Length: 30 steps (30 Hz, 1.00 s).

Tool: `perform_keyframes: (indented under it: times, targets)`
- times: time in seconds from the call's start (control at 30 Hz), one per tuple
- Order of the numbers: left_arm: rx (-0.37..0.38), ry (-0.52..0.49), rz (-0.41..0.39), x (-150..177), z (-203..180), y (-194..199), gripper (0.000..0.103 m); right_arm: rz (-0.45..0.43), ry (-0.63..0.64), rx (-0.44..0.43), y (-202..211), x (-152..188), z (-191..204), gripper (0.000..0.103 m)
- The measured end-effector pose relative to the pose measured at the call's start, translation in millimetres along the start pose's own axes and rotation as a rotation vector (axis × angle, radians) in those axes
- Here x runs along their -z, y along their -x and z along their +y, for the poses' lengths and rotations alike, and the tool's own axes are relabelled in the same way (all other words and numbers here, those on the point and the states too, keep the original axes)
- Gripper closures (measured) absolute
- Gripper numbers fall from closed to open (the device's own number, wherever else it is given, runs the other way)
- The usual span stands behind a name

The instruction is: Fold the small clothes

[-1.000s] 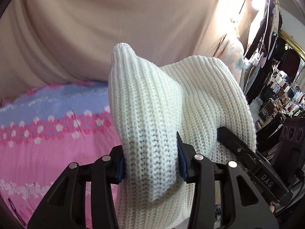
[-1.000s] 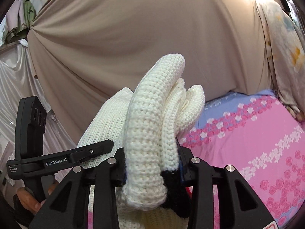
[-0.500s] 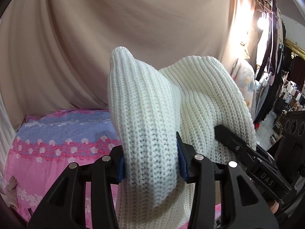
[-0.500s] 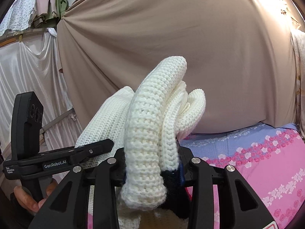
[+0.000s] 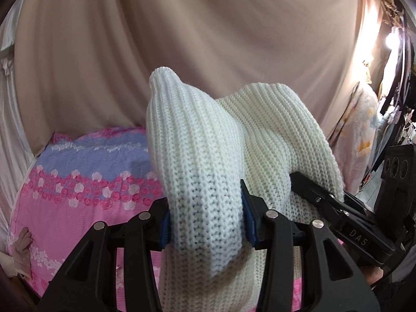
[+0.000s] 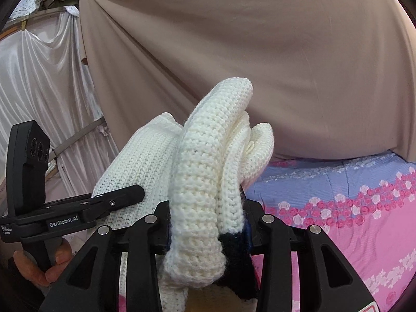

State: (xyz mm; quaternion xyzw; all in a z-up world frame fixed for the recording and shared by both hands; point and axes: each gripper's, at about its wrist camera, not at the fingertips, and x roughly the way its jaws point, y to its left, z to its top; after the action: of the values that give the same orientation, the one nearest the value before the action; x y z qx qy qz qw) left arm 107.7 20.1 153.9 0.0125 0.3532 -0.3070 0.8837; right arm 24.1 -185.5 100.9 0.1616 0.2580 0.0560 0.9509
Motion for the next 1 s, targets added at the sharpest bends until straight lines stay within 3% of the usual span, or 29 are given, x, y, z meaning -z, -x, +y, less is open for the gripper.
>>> perform_keyframes:
  times: [0.07, 0.17, 0.2, 0.27, 0.37, 0.47, 0.7, 0.77, 0.93, 1.0]
  targets:
    - [-0.012, 0.007, 0.039, 23, 17, -32, 0.051, 0.052, -0.032, 0.035, -30, 26, -19, 0.055]
    - [-0.046, 0.084, 0.127, 70, 49, -83, 0.043, 0.186, -0.063, 0.153, -77, 78, -56, 0.053]
    - [-0.079, 0.133, 0.209, 91, 64, -103, 0.043, 0.268, -0.109, 0.201, -90, 99, -72, 0.053]
    - [-0.074, 0.283, 0.321, 125, 93, -119, 0.044, 0.343, -0.207, 0.219, -89, 125, -91, 0.053]
    - [-0.058, 0.393, 0.315, 144, 112, -108, 0.043, 0.351, -0.228, 0.215, -71, 143, -90, 0.052]
    - [-0.070, 0.435, 0.313, 153, 120, -105, 0.039, 0.429, -0.216, 0.196, -79, 161, -83, 0.045]
    - [-0.135, 0.335, 0.346, 156, 108, -117, 0.038, 0.528, -0.164, 0.217, -132, 175, -72, 0.046]
    - [-0.144, 0.317, 0.347, 154, 104, -116, 0.038, 0.553, -0.144, 0.225, -146, 171, -74, 0.083]
    - [-0.162, 0.317, 0.308, 152, 106, -103, 0.038, 0.301, -0.008, 0.114, -98, 100, -31, 0.089]
    - [-0.180, 0.316, 0.300, 153, 108, -103, 0.037, 0.263, 0.045, 0.107, -93, 94, -25, 0.092]
